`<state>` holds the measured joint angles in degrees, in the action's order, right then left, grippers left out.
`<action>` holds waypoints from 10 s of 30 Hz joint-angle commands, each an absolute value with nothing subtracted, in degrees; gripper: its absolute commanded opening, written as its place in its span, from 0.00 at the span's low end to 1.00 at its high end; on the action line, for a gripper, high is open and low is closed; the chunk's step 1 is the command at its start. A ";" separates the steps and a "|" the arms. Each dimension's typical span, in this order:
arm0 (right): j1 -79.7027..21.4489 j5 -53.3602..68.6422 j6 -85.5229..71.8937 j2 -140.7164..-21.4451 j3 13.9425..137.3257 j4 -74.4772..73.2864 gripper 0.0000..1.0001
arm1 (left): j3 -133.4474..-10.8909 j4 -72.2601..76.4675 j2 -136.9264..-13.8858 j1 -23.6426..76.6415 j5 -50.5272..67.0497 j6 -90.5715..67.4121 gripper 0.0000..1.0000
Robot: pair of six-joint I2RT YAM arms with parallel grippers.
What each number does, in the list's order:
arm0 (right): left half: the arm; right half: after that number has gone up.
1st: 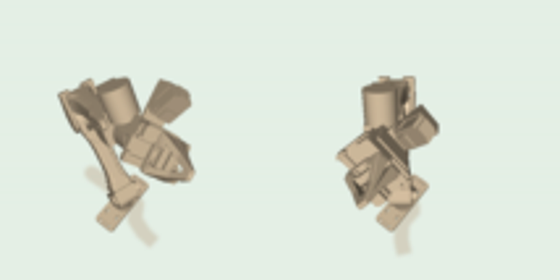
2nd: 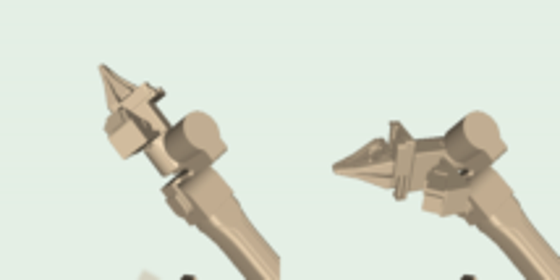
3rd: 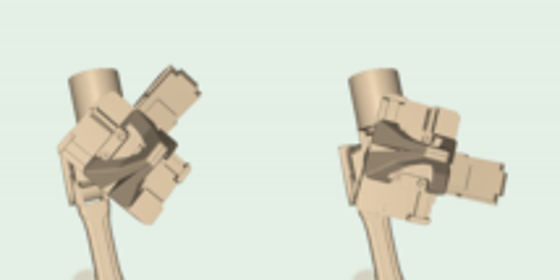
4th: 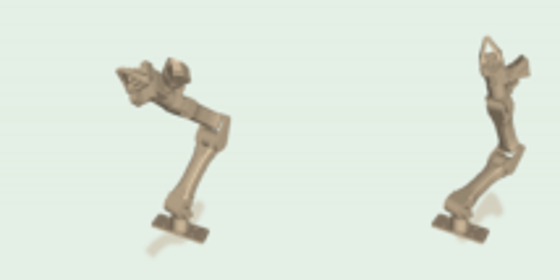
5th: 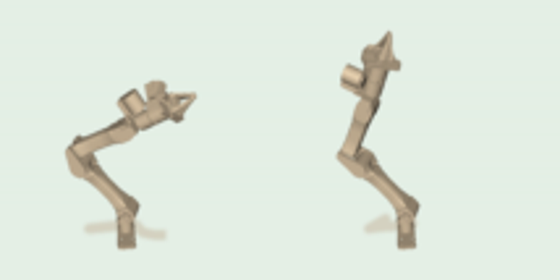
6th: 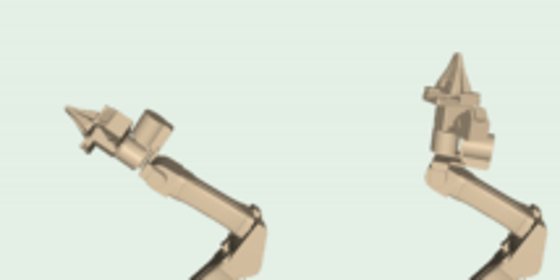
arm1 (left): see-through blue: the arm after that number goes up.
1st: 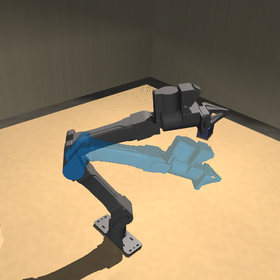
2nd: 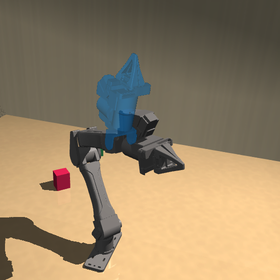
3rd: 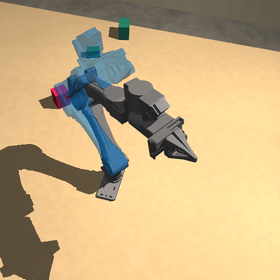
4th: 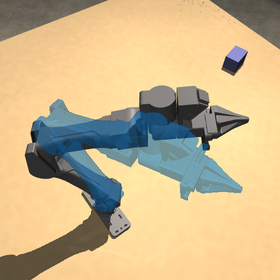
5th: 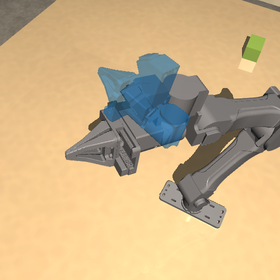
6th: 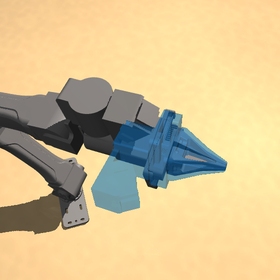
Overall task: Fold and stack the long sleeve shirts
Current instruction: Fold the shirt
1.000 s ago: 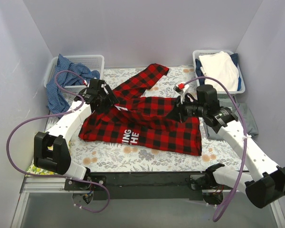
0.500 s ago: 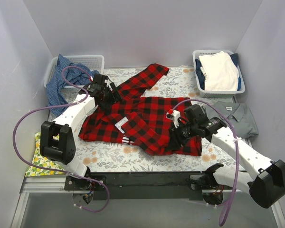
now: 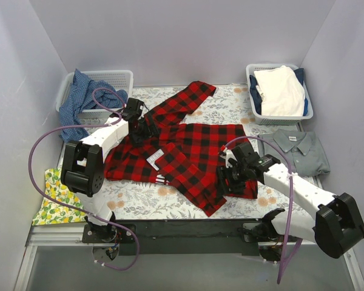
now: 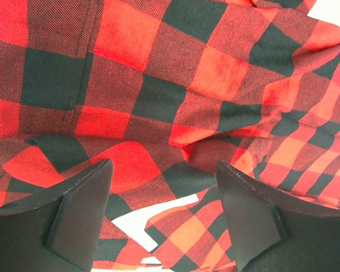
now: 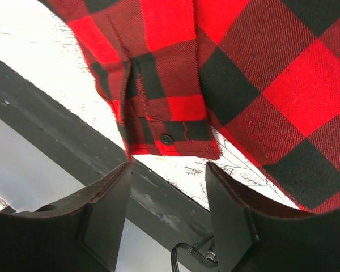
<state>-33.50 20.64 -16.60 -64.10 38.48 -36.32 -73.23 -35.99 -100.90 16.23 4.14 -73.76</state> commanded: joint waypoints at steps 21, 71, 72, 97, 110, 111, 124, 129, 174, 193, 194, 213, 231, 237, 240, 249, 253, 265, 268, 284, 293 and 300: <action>-34.10 16.70 -18.10 -82.25 37.61 -27.43 0.65 | -75.15 -36.30 -101.25 14.59 5.63 -71.37 0.73; -28.13 -19.94 -26.81 -79.80 62.31 -48.96 0.69 | -71.19 -34.45 -95.98 5.27 -2.90 -74.98 0.73; -28.13 -20.13 -26.72 -79.89 62.92 -48.78 0.71 | -71.54 -34.37 -95.45 5.27 -2.90 -74.71 0.73; -33.13 12.13 -9.14 -83.67 54.23 -40.61 0.43 | -66.18 -34.63 -94.31 5.27 2.72 -74.00 0.73; -33.13 1.06 -9.67 -84.20 55.02 -40.26 0.43 | -65.92 -34.63 -94.66 5.19 2.11 -73.92 0.73; -33.13 0.71 -9.41 -83.68 55.28 -40.25 0.45 | -65.92 -34.72 -94.83 5.19 2.11 -73.92 0.73; -33.13 9.13 -7.30 -86.48 52.56 -37.35 0.42 | -65.48 -34.72 -94.48 5.27 2.11 -73.83 0.73; -33.13 11.86 -7.21 -85.87 52.21 -39.46 0.02 | -65.30 -34.89 -94.13 5.19 1.67 -73.83 0.73; -31.38 10.01 -12.13 -91.04 64.34 -45.97 0.55 | -62.50 -30.41 -89.38 4.13 11.16 -68.55 0.73; -31.55 11.34 -13.00 -94.75 48.71 -41.04 0.53 | -46.85 -39.36 -89.48 1.76 8.26 -74.71 0.77; -31.47 11.86 -13.53 -93.96 47.65 -41.39 0.53 | -46.32 -39.90 -88.86 1.50 8.70 -74.62 0.77; -26.12 4.31 -10.82 -87.95 70.37 -49.39 0.56 | -76.09 -36.13 -95.24 0.09 7.91 -67.07 0.81; -11.34 7.21 -12.04 -107.40 85.78 -42.81 0.56 | -79.19 -32.78 -116.71 8.35 -3.15 -58.88 0.70; -10.81 4.14 -11.17 -109.42 85.60 -41.58 0.57 | -81.12 -34.45 -120.05 8.26 -7.99 -60.29 0.57; -10.72 1.15 -10.73 -110.65 86.13 -41.31 0.59 | -82.09 -35.15 -121.20 8.44 -8.17 -60.47 0.39; -10.72 -6.23 -10.55 -116.01 87.18 -35.87 0.64 | -82.97 -36.12 -120.50 8.53 -7.91 -60.38 0.10; -10.72 -6.86 -9.93 -119.96 91.57 -34.72 0.65 | -83.32 -36.47 -120.23 8.53 -7.38 -60.21 0.00; -10.72 -5.80 -9.58 -124.28 95.98 -34.63 0.02 | -89.64 -39.11 -120.32 8.53 -6.59 -59.85 0.00; -10.81 -6.76 -9.67 -121.65 95.01 -34.72 0.01 | -91.75 -39.46 -119.88 8.53 -6.24 -60.47 0.00; -10.72 -5.54 -8.70 -113.29 93.08 -34.63 0.01 | -98.27 -39.11 -110.31 8.44 -7.91 -61.43 0.00; -10.63 -4.39 -8.70 -110.04 89.57 -33.49 0.01 | -88.34 -35.51 -101.08 7.83 -11.69 -64.15 0.00; -10.63 -0.36 -8.70 -105.39 86.32 -32.87 0.01 | -85.87 -35.60 -99.41 7.12 -12.92 -65.39 0.00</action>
